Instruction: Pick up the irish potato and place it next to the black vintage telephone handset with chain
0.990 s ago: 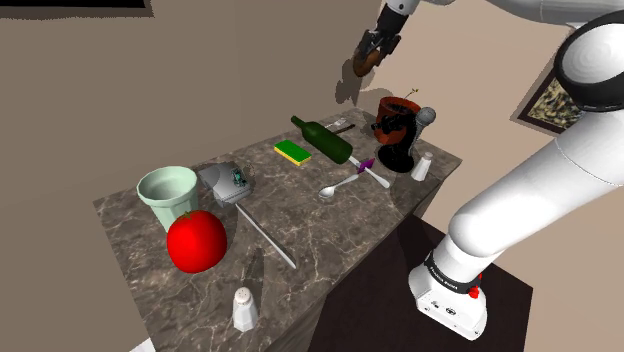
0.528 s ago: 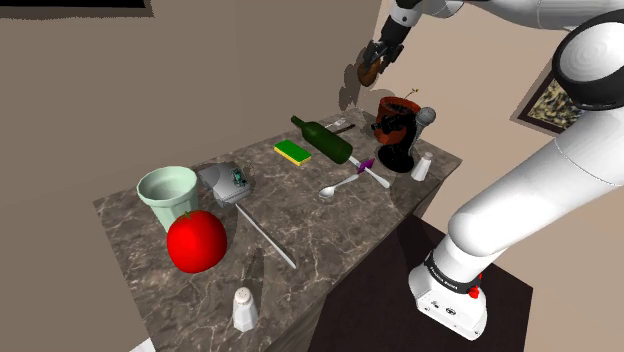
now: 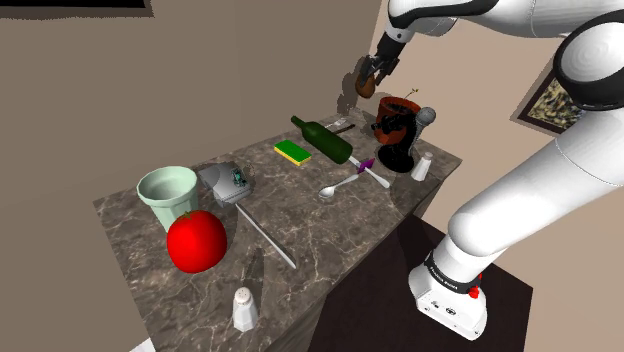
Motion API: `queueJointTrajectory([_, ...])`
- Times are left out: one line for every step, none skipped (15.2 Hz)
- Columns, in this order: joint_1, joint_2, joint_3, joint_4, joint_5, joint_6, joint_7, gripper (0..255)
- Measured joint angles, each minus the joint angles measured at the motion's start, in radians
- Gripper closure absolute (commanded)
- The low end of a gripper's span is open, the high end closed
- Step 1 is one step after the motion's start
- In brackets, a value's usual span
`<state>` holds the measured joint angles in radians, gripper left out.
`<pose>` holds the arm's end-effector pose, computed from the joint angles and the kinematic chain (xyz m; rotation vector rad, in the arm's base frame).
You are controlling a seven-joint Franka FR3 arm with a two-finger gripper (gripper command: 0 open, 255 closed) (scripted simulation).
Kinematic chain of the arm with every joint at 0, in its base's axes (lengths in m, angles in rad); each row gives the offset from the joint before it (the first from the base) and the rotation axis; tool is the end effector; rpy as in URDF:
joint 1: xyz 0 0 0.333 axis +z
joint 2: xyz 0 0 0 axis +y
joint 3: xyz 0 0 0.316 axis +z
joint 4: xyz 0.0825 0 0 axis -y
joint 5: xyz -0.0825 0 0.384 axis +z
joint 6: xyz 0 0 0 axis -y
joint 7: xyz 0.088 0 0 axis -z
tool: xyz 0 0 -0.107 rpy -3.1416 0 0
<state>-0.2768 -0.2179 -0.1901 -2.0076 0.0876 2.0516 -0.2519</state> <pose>0.4619 -0.2360 0.5742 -3.0616 0.3791 -0.4413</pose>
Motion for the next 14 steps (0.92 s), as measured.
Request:
queueJointTrajectory([0.0, 0.001, -0.001, -0.013, 0.001, 0.013, -0.002, 255])
queueJointTrajectory([0.0, -0.001, -0.001, -0.028, 0.001, 0.027, -0.003, 255])
queueJointTrajectory([0.0, 0.001, -0.001, -0.038, 0.002, 0.039, -0.005, 255])
queueJointTrajectory([0.0, 0.0, -0.001, -0.054, 0.003, 0.054, -0.007, 255])
queueJointTrajectory([0.0, 0.002, -0.001, -0.063, 0.004, 0.065, -0.008, 255])
queueJointTrajectory([0.0, 0.004, -0.002, -0.075, 0.005, 0.078, -0.01, 255])
queueJointTrajectory([0.0, 0.005, -0.003, -0.087, 0.006, 0.091, -0.013, 255])
queueJointTrajectory([0.001, 0.007, -0.002, -0.099, 0.007, 0.105, -0.013, 255])
queueJointTrajectory([0.0, 0.006, -0.002, -0.112, 0.008, 0.117, -0.015, 255])
queueJointTrajectory([0.0, 0.009, -0.003, -0.125, 0.01, 0.133, -0.019, 255])
queueJointTrajectory([0.001, 0.014, -0.003, -0.133, 0.011, 0.145, -0.02, 255])
queueJointTrajectory([0.001, 0.02, -0.004, -0.142, 0.014, 0.16, -0.023, 255])
queueJointTrajectory([0.001, 0.023, -0.005, -0.152, 0.016, 0.173, -0.026, 255])
queueJointTrajectory([0.002, 0.025, -0.005, -0.164, 0.017, 0.187, -0.028, 255])
